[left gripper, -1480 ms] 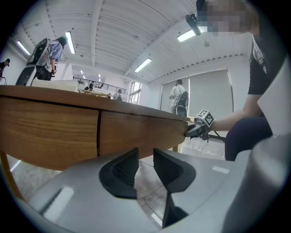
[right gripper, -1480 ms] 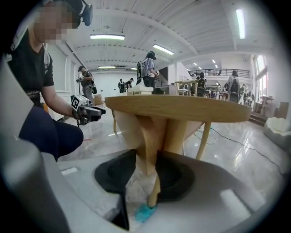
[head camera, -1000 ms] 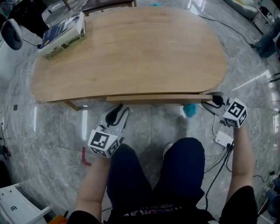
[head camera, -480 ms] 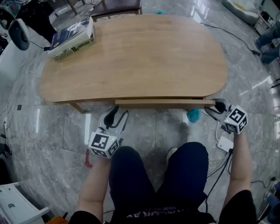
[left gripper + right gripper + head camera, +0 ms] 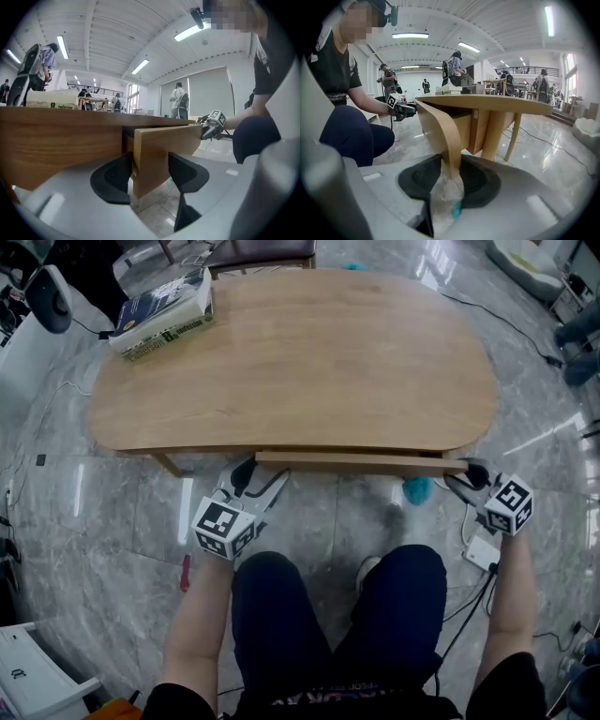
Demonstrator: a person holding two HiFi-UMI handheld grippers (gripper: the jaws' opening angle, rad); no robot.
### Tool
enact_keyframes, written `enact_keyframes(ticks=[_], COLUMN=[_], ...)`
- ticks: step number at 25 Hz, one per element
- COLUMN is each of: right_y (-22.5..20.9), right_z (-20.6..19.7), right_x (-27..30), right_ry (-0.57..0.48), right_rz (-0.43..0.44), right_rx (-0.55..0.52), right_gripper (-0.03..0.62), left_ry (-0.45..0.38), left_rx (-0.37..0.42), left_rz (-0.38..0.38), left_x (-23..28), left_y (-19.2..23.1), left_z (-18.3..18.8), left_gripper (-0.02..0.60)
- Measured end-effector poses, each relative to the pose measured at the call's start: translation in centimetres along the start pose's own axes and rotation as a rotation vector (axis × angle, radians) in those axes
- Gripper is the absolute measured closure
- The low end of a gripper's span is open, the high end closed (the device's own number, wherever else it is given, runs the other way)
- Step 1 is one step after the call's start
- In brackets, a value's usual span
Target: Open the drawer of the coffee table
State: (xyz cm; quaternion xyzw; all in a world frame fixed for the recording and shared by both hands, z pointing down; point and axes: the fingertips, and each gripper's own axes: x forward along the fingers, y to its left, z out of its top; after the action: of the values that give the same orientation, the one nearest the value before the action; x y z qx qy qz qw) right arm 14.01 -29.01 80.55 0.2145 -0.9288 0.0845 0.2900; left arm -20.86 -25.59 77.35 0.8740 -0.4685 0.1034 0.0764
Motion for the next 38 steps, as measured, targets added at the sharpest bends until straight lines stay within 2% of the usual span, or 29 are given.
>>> enact_keyframes(ticks=[2,11,15,25,29,34,38], right_y=[0.0,0.5,1.9,5.0,6.3,7.8,8.4], right_z=[0.0,-0.2,-0.6,-1.8,-2.4,-2.9,-3.2], right_x=[0.0,-0.3,-0.9,-2.5,-3.1,-3.8,-4.0], right_ry=[-0.002,-0.031,-0.024,-0.025,-0.013,-0.012,-0.022], right_rz=[-0.008,-0.079,-0.075,-0.132,-0.13,-0.143,-0.178], right_rx=[0.009,0.04,0.023,0.07,0.072,0.078,0.087], right_gripper=[0.468,0.461,0.462,0.454,0.454,0.454,0.451], left_ry=[-0.005,0.008,0.012,0.018,0.019,0.005,-0.007], left_rx=[-0.018,-0.021,-0.018,-0.065,-0.067,-0.048,-0.064], left_rz=[-0.022,-0.014,-0.025,-0.032,-0.038,-0.022,-0.009], left_x=[0.4,0.0,-1.2,-4.1,-5.3,-6.7,-7.5], left_y=[0.1,-0.5,-1.4,-3.6,-4.6,-5.5,-5.9], left_z=[0.2,-0.2,-0.3,-0.9,-1.2,-1.4,-1.7], left_gripper=[0.322,0.334,0.337,0.347,0.35,0.354,0.377])
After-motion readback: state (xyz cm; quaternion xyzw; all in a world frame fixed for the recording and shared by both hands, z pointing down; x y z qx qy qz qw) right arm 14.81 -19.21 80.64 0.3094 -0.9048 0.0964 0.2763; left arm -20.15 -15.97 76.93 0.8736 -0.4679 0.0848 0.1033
